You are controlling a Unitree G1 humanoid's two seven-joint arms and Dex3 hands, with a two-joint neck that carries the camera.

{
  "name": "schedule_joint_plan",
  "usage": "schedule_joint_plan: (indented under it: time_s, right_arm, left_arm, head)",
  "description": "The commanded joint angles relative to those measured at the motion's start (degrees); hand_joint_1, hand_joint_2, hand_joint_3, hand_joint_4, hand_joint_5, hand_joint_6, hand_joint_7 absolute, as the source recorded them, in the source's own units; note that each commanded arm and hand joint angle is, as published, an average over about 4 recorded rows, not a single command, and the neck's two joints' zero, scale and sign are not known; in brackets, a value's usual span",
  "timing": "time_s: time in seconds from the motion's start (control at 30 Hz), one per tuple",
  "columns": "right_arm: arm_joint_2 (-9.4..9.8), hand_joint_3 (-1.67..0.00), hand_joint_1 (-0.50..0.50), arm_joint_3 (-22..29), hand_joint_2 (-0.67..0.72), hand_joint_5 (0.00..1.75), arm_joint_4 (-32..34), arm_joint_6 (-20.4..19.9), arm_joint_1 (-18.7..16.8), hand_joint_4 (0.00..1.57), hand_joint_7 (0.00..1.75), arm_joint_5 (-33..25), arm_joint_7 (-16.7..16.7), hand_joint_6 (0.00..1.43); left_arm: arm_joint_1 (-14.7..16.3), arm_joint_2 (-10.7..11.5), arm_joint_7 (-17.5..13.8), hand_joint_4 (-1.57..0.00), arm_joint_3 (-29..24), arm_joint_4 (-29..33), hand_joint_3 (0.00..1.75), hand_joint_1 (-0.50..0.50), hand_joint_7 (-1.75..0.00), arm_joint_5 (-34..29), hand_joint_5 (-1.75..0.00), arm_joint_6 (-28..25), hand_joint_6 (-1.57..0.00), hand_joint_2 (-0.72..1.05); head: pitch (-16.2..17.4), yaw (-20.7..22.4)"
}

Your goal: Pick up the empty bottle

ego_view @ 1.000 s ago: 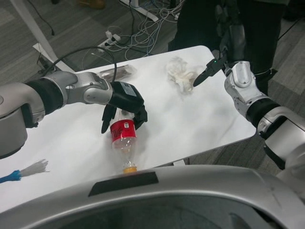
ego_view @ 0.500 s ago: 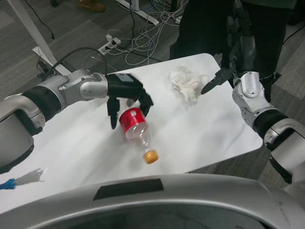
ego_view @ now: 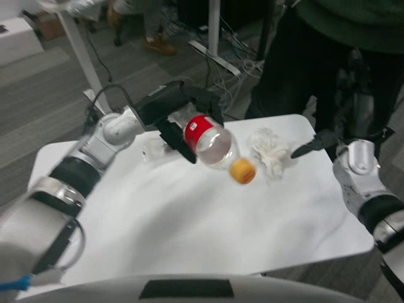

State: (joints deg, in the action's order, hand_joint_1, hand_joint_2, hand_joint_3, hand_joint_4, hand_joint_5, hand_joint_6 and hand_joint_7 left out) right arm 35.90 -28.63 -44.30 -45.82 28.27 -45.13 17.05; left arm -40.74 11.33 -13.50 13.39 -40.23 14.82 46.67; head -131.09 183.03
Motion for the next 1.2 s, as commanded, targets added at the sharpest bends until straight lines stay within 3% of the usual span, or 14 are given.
schedule_joint_plan:
  time_s: [0.03, 0.13, 0.23, 0.4, 0.7, 0.9, 1.2]
  right_arm:
    - [0.02, 0.00, -0.46, 1.69, 0.72, 0.00, -0.15, 1.06, 1.86, 0.00, 0.00, -0.70, 0.02, 0.00]
    - [0.55, 0.00, -0.46, 1.93, 0.72, 0.00, -0.11, 1.23, 2.96, 0.00, 0.00, -1.36, 0.00, 0.00]
    - [1.23, 0.00, -0.46, 1.91, 0.72, 0.00, 0.05, 1.34, 3.81, 0.00, 0.00, -1.89, 0.00, 0.00]
    - [1.36, 0.00, -0.46, 1.78, 0.72, 0.00, 1.32, 1.34, 3.95, 0.00, 0.00, -2.15, 0.00, 0.00]
    - [-0.57, 0.00, -0.46, 2.04, 0.72, 0.00, 5.01, 1.25, 2.54, 0.00, 0.00, -1.45, -0.57, 0.00]
    - [-1.10, 0.00, -0.46, 2.70, 0.72, 0.00, 8.22, 1.69, 2.23, 0.00, 0.00, 3.25, -4.44, 0.00]
    - [-0.88, 0.00, -0.46, 2.53, 0.72, 0.00, 13.06, 7.45, 2.23, 0.00, 0.00, 7.12, -10.51, 0.00]
  left_arm:
    - [4.49, -6.47, 2.25, -1.57, -11.34, -1.12, 0.09, -0.50, -1.26, -6.54, -1.75, 2.68, -1.43, 1.05]
    - [7.34, -10.51, 4.63, -1.57, -17.83, -2.26, 0.09, -0.50, -1.33, -11.57, -1.75, 4.94, -1.43, 1.05]
    - [9.94, -11.59, 7.18, -1.57, -19.58, -2.18, 0.09, -0.50, -1.33, -15.83, -1.75, 5.80, -1.43, 1.05]
    - [11.67, -11.50, 10.43, -1.57, -17.65, -4.31, 0.09, -0.50, -1.36, -27.13, -1.75, 8.72, -1.41, 1.05]
    - [14.07, -10.14, 10.52, -1.57, -17.43, -7.71, 0.09, -0.50, -1.36, -35.13, -1.75, 10.06, -1.41, 1.05]
    - [14.64, -9.04, 10.65, -1.57, -17.96, -9.56, 0.09, -0.50, -1.40, -39.17, -1.75, 10.37, -1.41, 1.05]
    - [14.64, -8.60, 10.96, -1.57, -17.78, -10.83, 0.09, -0.50, -1.40, -39.70, -1.75, 10.98, -1.41, 1.05]
  head:
    - [-1.83, 1.45]
    - [-5.27, 3.20]
    - [-7.44, 3.86]
    - [-9.40, 3.77]
    - [-11.39, 2.88]
    - [-12.25, 1.19]
    - [-11.77, 0.58]
